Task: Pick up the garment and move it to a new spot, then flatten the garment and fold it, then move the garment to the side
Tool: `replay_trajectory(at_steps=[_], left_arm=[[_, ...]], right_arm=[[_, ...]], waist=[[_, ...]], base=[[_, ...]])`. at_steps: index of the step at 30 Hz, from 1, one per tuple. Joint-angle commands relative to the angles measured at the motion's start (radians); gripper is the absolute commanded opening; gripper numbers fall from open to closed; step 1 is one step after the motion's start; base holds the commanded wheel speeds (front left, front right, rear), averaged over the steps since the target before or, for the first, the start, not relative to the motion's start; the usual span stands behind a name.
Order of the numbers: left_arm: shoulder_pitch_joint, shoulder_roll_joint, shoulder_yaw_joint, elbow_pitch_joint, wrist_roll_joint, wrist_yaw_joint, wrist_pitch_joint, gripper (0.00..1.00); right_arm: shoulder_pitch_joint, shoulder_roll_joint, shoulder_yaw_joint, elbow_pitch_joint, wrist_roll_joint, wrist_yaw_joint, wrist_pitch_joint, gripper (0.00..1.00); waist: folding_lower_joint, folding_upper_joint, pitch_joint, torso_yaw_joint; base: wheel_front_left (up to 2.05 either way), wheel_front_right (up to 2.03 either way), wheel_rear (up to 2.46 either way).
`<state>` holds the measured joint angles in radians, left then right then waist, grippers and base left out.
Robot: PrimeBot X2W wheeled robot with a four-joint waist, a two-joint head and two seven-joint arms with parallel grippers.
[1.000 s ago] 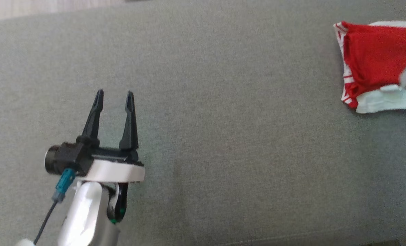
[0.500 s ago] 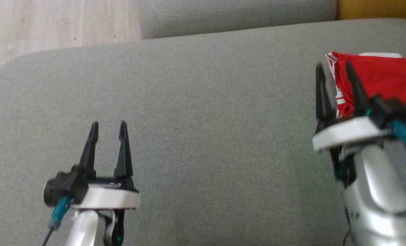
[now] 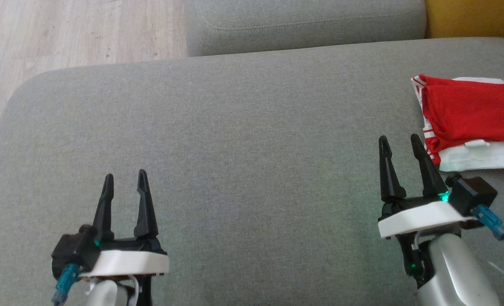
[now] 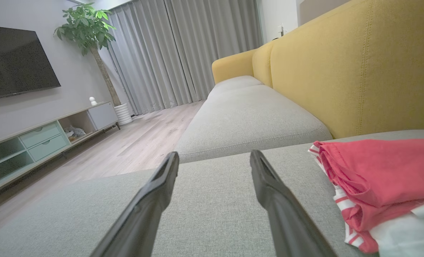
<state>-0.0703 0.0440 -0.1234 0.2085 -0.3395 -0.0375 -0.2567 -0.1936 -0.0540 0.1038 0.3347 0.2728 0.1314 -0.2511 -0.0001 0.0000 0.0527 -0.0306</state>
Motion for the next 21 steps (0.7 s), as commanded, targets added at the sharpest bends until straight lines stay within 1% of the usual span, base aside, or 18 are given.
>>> replay_trajectory(at_steps=[1, 5, 7, 12, 18, 21], left_arm=[[-0.022, 0.006, 0.041, -0.035, 0.001, 0.005, -0.005, 1.00], [-0.019, 0.006, 0.043, -0.024, -0.004, 0.014, -0.005, 1.00], [-0.015, 0.006, 0.042, -0.011, -0.025, 0.018, -0.005, 1.00], [-0.018, 0.006, 0.047, 0.005, -0.039, 0.031, -0.005, 1.00], [-0.013, 0.006, 0.046, -0.014, -0.049, 0.022, -0.005, 1.00], [-0.012, 0.006, 0.051, -0.015, -0.055, 0.030, -0.005, 1.00]], right_arm=[[-0.021, 0.004, 0.026, -0.036, 0.004, -0.001, -0.010, 1.00], [-0.017, 0.004, 0.028, -0.038, 0.003, -0.001, -0.011, 1.00], [-0.015, 0.004, 0.032, -0.037, 0.004, -0.001, -0.011, 1.00], [-0.014, 0.004, 0.058, -0.043, 0.011, -0.001, -0.011, 1.00], [-0.008, 0.004, 0.062, -0.044, 0.007, -0.001, -0.011, 1.00], [-0.006, 0.004, 0.063, -0.044, 0.012, -0.001, -0.011, 1.00]], waist=[[0.0001, 0.0000, 0.000, 0.000], [0.0001, 0.0000, -0.004, -0.002], [0.0001, 0.0000, -0.006, -0.004], [0.0001, 0.0000, -0.007, -0.010], [0.0001, 0.0000, -0.011, -0.014], [0.0001, 0.0000, -0.011, -0.017]], base=[[0.00, 0.00, 0.00], [0.00, 0.00, 0.00], [0.00, 0.00, 0.00], [0.00, 0.00, 0.00], [0.00, 0.00, 0.00], [0.00, 0.00, 0.00]])
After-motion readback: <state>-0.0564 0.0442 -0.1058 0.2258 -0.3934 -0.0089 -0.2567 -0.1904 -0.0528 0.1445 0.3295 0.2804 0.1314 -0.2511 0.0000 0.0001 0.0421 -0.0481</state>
